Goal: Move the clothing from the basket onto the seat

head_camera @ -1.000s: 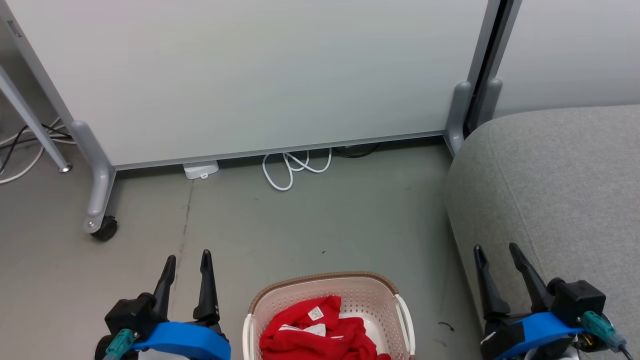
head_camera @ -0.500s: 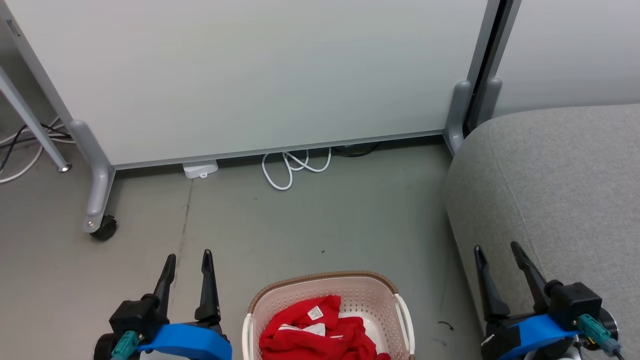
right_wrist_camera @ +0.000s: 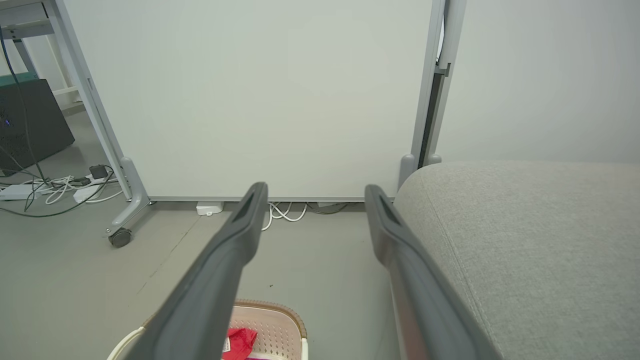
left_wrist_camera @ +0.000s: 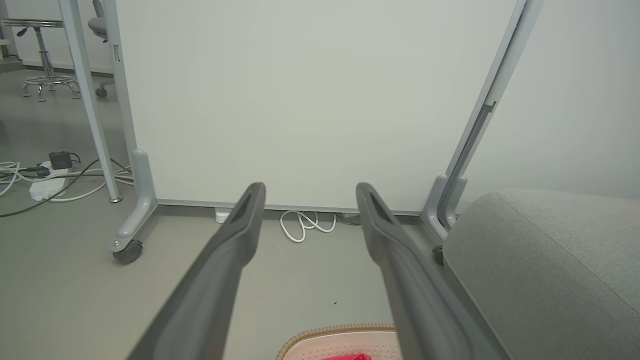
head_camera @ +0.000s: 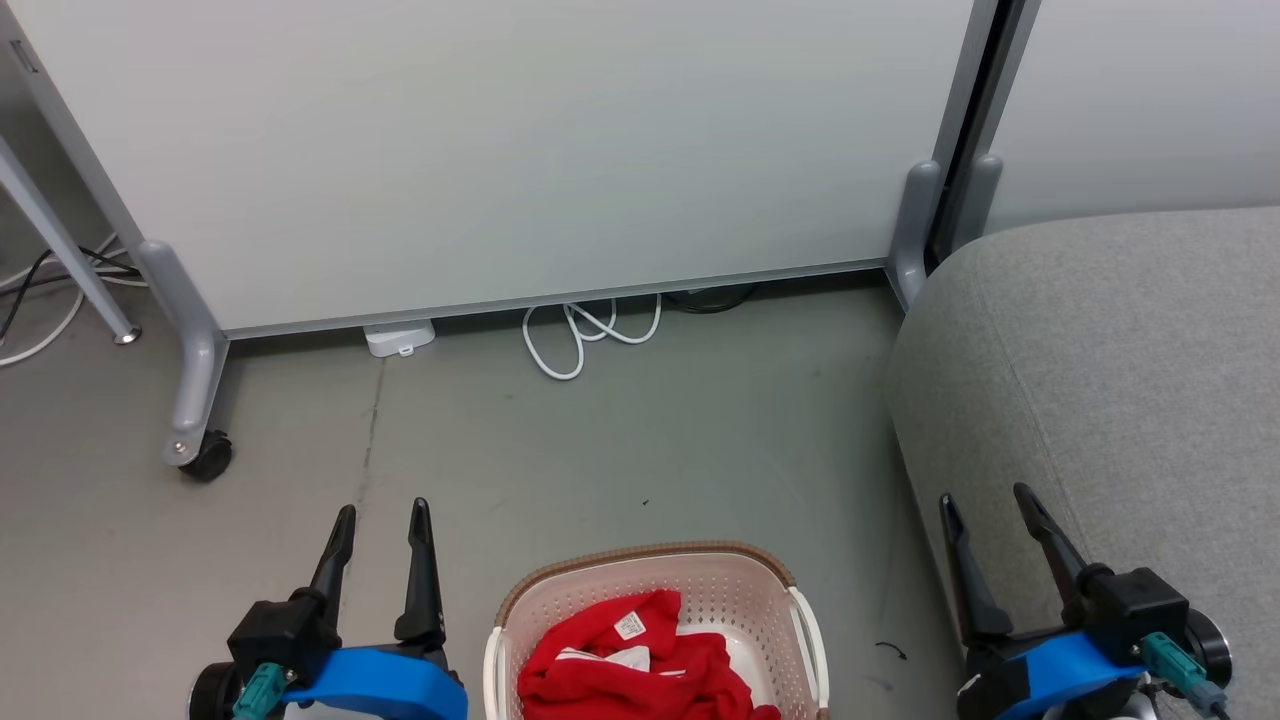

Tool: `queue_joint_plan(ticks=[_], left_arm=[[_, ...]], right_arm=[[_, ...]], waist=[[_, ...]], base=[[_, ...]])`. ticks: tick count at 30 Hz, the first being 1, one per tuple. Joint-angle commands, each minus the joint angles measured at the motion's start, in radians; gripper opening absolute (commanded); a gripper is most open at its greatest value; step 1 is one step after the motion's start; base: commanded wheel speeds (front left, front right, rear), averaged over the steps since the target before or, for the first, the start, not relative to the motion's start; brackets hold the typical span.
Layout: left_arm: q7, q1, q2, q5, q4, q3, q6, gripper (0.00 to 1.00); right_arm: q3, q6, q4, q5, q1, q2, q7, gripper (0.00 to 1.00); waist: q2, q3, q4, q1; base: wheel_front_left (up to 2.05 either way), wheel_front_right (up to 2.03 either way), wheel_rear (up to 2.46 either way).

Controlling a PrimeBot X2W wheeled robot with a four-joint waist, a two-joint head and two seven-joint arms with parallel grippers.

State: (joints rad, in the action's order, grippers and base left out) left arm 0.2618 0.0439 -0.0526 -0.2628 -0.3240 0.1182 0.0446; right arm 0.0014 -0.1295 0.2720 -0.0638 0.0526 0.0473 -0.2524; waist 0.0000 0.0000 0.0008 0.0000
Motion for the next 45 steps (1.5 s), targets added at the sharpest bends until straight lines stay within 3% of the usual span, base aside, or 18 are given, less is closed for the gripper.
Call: queue_joint_plan(ticks=[1, 10, 18, 31, 38, 41, 45], left_arm=[[0.005, 0.010, 0.000, 0.001, -0.001, 0.002, -0.001, 1.00], [0.005, 0.005, 0.000, 0.005, 0.006, -0.005, -0.005, 1.00], [0.004, 0.046, -0.005, 0.018, -0.052, 0.009, 0.006, 1.00], [-0.099, 0.247, -0.040, 0.033, -0.314, 0.083, 0.052, 1.00], [-0.193, 0.354, -0.066, 0.032, -0.478, 0.142, 0.077, 1.00], [-0.243, 0.392, -0.060, 0.000, -0.544, 0.142, 0.080, 1.00], [-0.300, 0.442, -0.056, -0.022, -0.620, 0.123, 0.051, 1.00]], right_arm=[[0.001, -0.002, 0.002, -0.001, 0.000, 0.006, -0.006, 1.00], [0.010, -0.002, -0.001, -0.008, 0.009, 0.005, -0.009, 1.00], [0.059, -0.002, -0.020, -0.009, 0.050, 0.005, -0.009, 1.00], [0.144, -0.001, -0.049, -0.044, 0.180, 0.004, -0.013, 1.00], [0.193, -0.001, -0.081, -0.094, 0.249, 0.004, -0.013, 1.00], [0.197, -0.001, -0.092, -0.117, 0.264, 0.004, -0.014, 1.00], [0.191, -0.001, -0.102, -0.137, 0.275, 0.004, -0.014, 1.00]], waist=[[0.0000, 0.000, 0.000, 0.0000], [0.0000, 0.013, -0.008, 0.0000], [0.0000, 0.103, -0.081, 0.0000], [0.0000, 0.352, -0.253, 0.0000], [0.0000, 0.465, -0.313, 0.0000], [0.0000, 0.502, -0.329, 0.0000], [0.0000, 0.552, -0.347, 0.0000]], base=[[0.00, 0.00, 0.00], [0.00, 0.00, 0.00], [0.00, 0.00, 0.00], [0.00, 0.00, 0.00], [0.00, 0.00, 0.00], [0.00, 0.00, 0.00], [0.00, 0.00, 0.00]])
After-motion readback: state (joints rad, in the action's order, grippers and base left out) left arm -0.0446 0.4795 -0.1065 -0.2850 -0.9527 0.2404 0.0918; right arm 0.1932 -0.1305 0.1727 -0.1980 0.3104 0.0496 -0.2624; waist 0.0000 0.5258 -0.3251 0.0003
